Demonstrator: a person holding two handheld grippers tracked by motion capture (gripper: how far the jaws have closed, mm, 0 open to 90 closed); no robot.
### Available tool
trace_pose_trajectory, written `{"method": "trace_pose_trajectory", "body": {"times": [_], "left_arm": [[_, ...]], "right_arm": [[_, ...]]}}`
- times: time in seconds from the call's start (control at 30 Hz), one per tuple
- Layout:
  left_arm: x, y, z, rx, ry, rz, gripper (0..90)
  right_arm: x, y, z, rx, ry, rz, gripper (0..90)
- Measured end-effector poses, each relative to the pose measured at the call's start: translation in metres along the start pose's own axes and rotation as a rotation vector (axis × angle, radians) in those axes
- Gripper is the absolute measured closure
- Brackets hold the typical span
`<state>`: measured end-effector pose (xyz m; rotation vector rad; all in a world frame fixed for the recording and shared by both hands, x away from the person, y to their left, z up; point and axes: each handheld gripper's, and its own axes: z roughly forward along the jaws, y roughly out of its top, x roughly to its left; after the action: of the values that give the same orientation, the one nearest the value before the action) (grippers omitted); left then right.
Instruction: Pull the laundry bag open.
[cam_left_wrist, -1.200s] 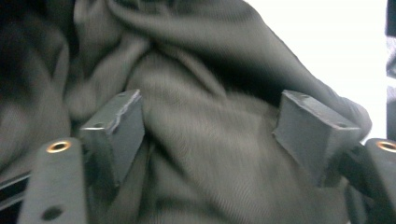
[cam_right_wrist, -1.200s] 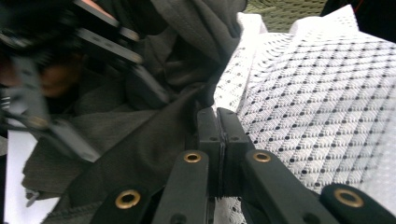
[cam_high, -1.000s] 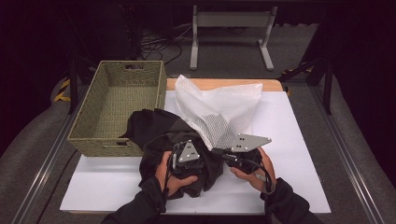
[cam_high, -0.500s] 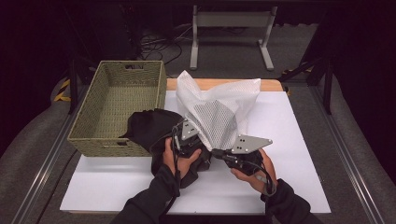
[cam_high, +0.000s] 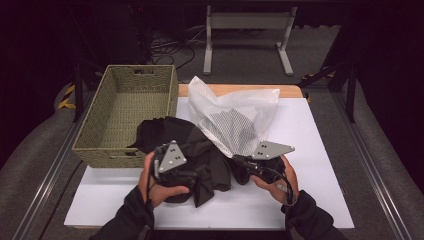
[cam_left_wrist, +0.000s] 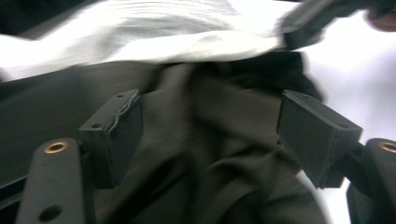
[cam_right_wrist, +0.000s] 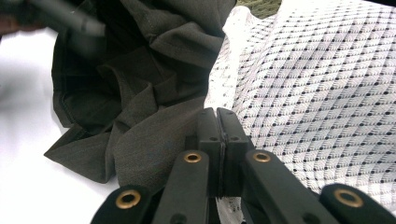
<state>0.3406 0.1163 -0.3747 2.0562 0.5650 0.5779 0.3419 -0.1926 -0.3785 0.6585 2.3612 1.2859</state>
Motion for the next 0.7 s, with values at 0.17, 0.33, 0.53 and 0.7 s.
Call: {"method": "trace_pose_trajectory", "body": {"times": [0.17,0.33,0.53,0.7], "left_arm": [[0.035,-0.013,-0.005,0.056,0.07,-0.05,16.2],[0.053,-0.022,-0.001,0.086,0.094,-0.135,20.2],[0.06,-0.027,-0.006,0.079,0.12,-0.141,47.0],[0.053,-0.02,-0.016,-0.012,0.111,-0.103,63.2]], "right_arm": [[0.001,0.0,0.001,0.002,-0.006,-0.008,89.8],[0.0,0.0,0.002,0.004,-0.016,-0.011,89.7],[0.002,0.0,0.004,0.008,-0.011,-0.019,89.7],[0.003,0.0,0.005,0.004,-0.01,-0.017,89.7]]}}
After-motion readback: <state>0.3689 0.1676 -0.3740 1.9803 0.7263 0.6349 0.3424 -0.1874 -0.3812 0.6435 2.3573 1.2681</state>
